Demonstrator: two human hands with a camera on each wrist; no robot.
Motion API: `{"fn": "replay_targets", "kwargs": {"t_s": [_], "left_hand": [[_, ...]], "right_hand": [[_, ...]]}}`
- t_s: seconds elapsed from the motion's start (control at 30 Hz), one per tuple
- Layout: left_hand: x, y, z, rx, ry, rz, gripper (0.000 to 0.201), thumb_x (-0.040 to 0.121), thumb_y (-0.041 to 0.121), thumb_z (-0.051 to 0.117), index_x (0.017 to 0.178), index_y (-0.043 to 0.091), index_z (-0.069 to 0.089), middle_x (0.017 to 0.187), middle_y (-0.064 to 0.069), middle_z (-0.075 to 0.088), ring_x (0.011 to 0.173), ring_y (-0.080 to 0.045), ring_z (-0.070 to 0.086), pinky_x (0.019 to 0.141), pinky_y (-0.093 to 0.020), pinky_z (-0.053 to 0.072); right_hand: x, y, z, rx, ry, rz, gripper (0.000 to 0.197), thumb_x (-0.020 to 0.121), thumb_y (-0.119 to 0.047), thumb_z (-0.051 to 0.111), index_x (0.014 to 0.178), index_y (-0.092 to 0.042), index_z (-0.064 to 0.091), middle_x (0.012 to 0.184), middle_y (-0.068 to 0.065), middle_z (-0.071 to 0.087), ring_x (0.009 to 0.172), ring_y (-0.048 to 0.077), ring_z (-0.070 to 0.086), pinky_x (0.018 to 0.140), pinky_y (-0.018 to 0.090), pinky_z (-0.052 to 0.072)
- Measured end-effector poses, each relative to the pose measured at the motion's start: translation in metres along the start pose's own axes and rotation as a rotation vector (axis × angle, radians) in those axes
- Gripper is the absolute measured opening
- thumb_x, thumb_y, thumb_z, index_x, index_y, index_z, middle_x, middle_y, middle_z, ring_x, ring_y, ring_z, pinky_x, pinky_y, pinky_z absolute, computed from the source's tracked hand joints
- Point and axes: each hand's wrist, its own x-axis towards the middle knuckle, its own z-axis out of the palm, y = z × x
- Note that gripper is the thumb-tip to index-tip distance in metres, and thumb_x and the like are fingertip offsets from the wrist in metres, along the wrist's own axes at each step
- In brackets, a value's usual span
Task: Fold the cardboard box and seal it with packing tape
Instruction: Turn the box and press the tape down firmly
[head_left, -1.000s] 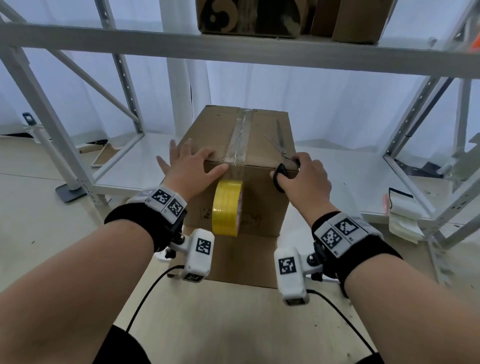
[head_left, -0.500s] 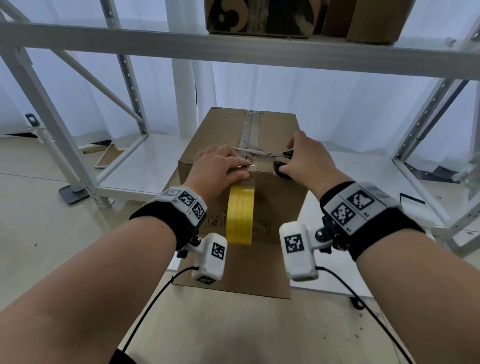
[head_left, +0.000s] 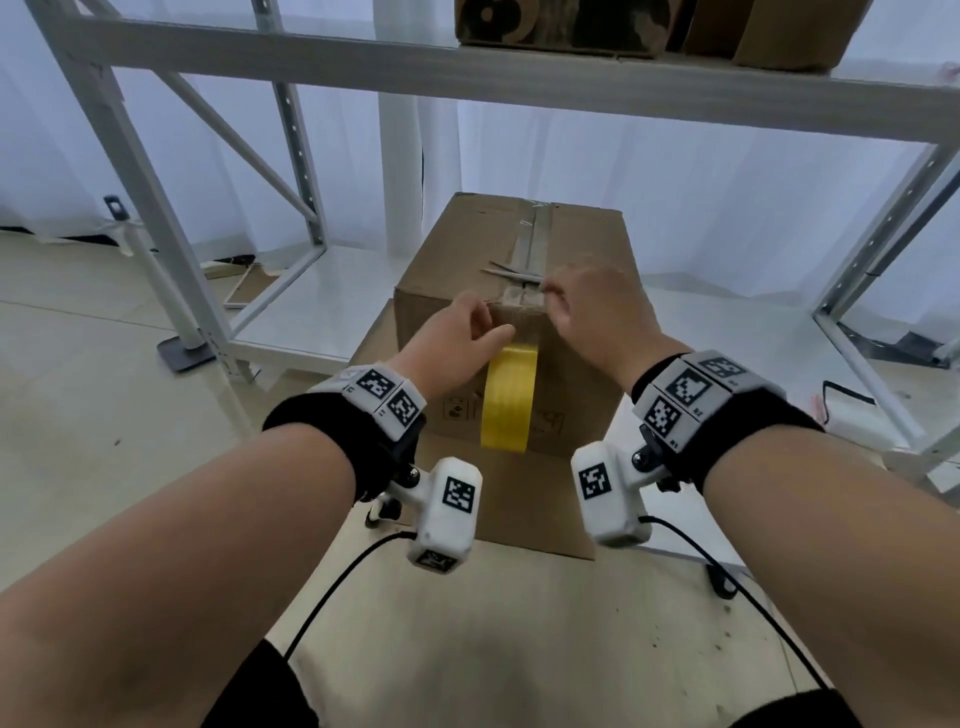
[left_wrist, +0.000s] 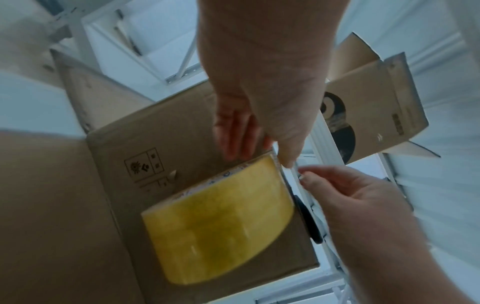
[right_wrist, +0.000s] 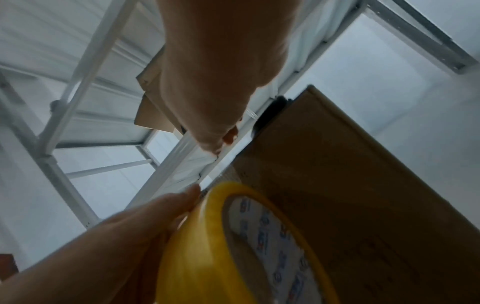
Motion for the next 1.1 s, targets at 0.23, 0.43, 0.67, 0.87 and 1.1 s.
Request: {"fn": "replay_targets", "kwargs": {"t_s": [0.23, 0.43, 0.67, 0.87, 1.1], "left_hand": [[-0.014, 0.018, 0.005, -0.298, -0.143, -0.275, 0.058, 0.088, 0.037, 0.064, 0.130, 0.013, 0.031, 0.111, -0.006, 0.053, 0.091, -0.015, 0.057, 0.076, -0.030, 0.053], [-0.017, 0.019, 0.005, -0.371, -0.144, -0.355, 0.037, 0.087, 0.039, 0.065, 0.101, 0.007, 0.053, 0.093, -0.006, 0.063, 0.079, -0.014, 0.061, 0.067, -0.026, 0.052], [-0.012, 0.016, 0.019, -0.308, -0.101, -0.463, 0.048, 0.087, 0.043, 0.063, 0.109, 0.003, 0.051, 0.094, -0.008, 0.064, 0.080, -0.019, 0.061, 0.070, -0.030, 0.051], [-0.011, 0.001, 0.035, -0.259, -0.028, -0.436, 0.061, 0.084, 0.049, 0.064, 0.124, 0.007, 0.046, 0.109, -0.010, 0.060, 0.094, -0.022, 0.060, 0.080, -0.037, 0.054], [-0.007, -0.007, 0.020, -0.248, -0.040, -0.335, 0.042, 0.091, 0.040, 0.057, 0.116, 0.006, 0.053, 0.098, -0.009, 0.065, 0.082, -0.022, 0.066, 0.071, -0.037, 0.059]], "right_hand": [[-0.007, -0.002, 0.015, 0.121, -0.119, -0.062, 0.031, 0.097, -0.021, 0.050, 0.126, -0.017, 0.061, 0.126, 0.003, 0.061, 0.116, 0.022, 0.053, 0.098, 0.034, 0.040], [-0.006, -0.004, 0.017, 0.105, -0.117, -0.009, 0.031, 0.097, -0.026, 0.051, 0.126, -0.023, 0.062, 0.127, 0.001, 0.063, 0.118, 0.021, 0.056, 0.102, 0.037, 0.043], [-0.005, -0.006, 0.017, 0.073, -0.106, 0.006, 0.031, 0.099, -0.027, 0.049, 0.127, -0.024, 0.061, 0.129, -0.001, 0.062, 0.120, 0.020, 0.055, 0.100, 0.036, 0.042], [-0.005, -0.005, 0.020, 0.153, -0.043, 0.019, 0.028, 0.095, -0.034, 0.055, 0.115, -0.020, 0.069, 0.115, 0.001, 0.068, 0.109, 0.020, 0.060, 0.091, 0.033, 0.045], [0.004, -0.007, 0.037, 0.125, 0.051, -0.019, 0.021, 0.093, -0.029, 0.057, 0.101, -0.010, 0.062, 0.104, 0.006, 0.060, 0.102, 0.022, 0.052, 0.089, 0.031, 0.039]]}}
